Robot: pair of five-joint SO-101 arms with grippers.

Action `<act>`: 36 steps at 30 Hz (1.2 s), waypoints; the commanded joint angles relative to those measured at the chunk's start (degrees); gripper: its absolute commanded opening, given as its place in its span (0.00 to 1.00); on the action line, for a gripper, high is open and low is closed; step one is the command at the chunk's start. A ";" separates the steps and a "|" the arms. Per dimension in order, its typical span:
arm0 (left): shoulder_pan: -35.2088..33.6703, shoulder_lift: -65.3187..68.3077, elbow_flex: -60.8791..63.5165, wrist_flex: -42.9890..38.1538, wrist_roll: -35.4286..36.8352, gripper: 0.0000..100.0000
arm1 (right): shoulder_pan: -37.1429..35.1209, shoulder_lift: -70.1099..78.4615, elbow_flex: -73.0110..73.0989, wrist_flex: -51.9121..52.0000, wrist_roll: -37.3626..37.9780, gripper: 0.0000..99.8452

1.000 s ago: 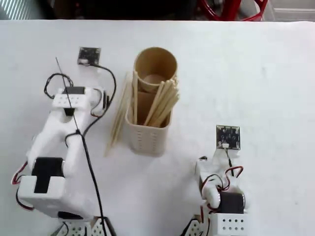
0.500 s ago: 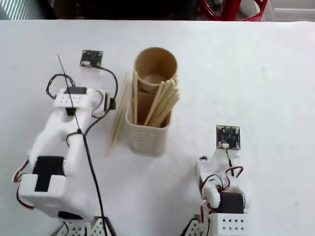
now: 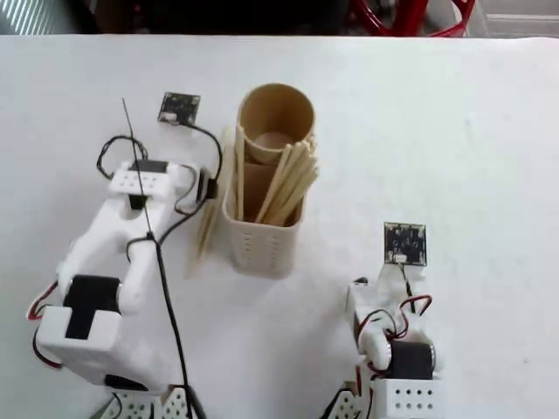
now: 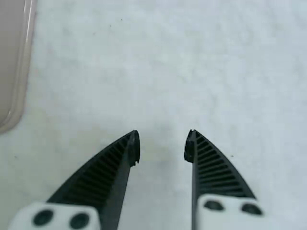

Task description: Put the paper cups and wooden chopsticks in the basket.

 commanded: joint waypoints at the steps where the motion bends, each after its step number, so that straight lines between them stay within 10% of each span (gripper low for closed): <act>1: 0.57 1.10 -0.62 -0.62 -0.70 0.24 | -0.04 -0.57 0.53 0.40 0.44 0.16; 23: 4.88 2.68 -3.08 2.46 -6.07 0.24 | -0.04 -0.57 0.53 0.40 0.44 0.16; 36: -1.10 13.23 -17.05 16.00 2.46 0.16 | -0.04 -0.57 0.53 0.40 0.44 0.16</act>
